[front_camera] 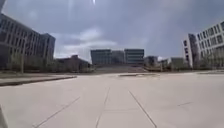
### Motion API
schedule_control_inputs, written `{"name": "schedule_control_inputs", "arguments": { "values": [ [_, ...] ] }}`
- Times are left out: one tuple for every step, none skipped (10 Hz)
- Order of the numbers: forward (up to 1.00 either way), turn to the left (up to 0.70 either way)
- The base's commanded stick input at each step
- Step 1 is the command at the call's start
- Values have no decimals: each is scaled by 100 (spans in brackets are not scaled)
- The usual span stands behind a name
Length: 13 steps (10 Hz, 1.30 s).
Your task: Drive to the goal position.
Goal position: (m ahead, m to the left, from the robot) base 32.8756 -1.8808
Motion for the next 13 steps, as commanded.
{"name": "schedule_control_inputs", "arguments": {
  "values": [
    [100, 0],
    [100, 2],
    [100, 20],
    [100, 38],
    [100, 18],
    [100, 2],
    [100, 3],
    [100, 3],
    [100, 2],
    [100, 2],
    [100, 2],
    [100, 2],
    [100, 2]
  ]
}}
